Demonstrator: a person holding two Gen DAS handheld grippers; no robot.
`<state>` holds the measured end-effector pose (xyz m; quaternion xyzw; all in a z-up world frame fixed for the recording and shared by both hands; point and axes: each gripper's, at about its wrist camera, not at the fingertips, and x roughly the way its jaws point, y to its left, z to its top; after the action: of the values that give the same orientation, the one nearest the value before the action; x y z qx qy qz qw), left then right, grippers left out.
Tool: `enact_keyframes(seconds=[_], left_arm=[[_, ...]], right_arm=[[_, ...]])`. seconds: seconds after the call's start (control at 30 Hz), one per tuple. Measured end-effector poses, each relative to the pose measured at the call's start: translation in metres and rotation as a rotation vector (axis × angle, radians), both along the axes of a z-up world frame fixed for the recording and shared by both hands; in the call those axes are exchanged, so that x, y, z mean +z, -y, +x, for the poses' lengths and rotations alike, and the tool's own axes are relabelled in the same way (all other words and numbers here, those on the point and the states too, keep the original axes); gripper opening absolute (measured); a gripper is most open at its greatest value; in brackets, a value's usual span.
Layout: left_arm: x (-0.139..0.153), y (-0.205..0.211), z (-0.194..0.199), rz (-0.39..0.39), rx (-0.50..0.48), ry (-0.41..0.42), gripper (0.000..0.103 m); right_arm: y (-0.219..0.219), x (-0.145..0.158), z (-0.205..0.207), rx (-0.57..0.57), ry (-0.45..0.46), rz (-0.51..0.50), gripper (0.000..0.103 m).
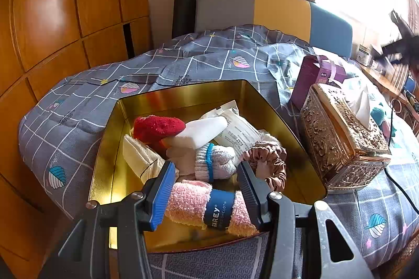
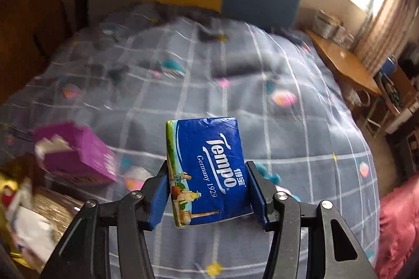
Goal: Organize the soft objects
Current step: 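Carry the Tempo pack over the gold tray and open the right gripper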
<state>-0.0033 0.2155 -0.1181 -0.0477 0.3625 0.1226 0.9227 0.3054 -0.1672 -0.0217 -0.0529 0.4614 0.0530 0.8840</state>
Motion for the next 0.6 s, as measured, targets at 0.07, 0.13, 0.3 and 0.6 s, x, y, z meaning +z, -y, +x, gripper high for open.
enact_keyframes(seconds=[0.07, 0.13, 0.3, 0.6], left_arm=[[0.001, 0.000, -0.001, 0.001, -0.002, 0.002, 0.050], [0.001, -0.001, -0.002, 0.001, -0.004, 0.004, 0.050], [0.002, -0.003, -0.004, 0.000, -0.006, 0.011, 0.050], [0.004, -0.008, -0.008, 0.005, 0.003, 0.014, 0.050]], right_arm=[[-0.030, 0.017, -0.002, 0.069, 0.031, 0.031, 0.055], [-0.060, 0.030, -0.008, 0.153, 0.055, 0.064, 0.055], [-0.141, 0.047, -0.041, 0.394, 0.072, 0.119, 0.055], [-0.243, 0.025, -0.119, 0.742, -0.042, 0.143, 0.055]])
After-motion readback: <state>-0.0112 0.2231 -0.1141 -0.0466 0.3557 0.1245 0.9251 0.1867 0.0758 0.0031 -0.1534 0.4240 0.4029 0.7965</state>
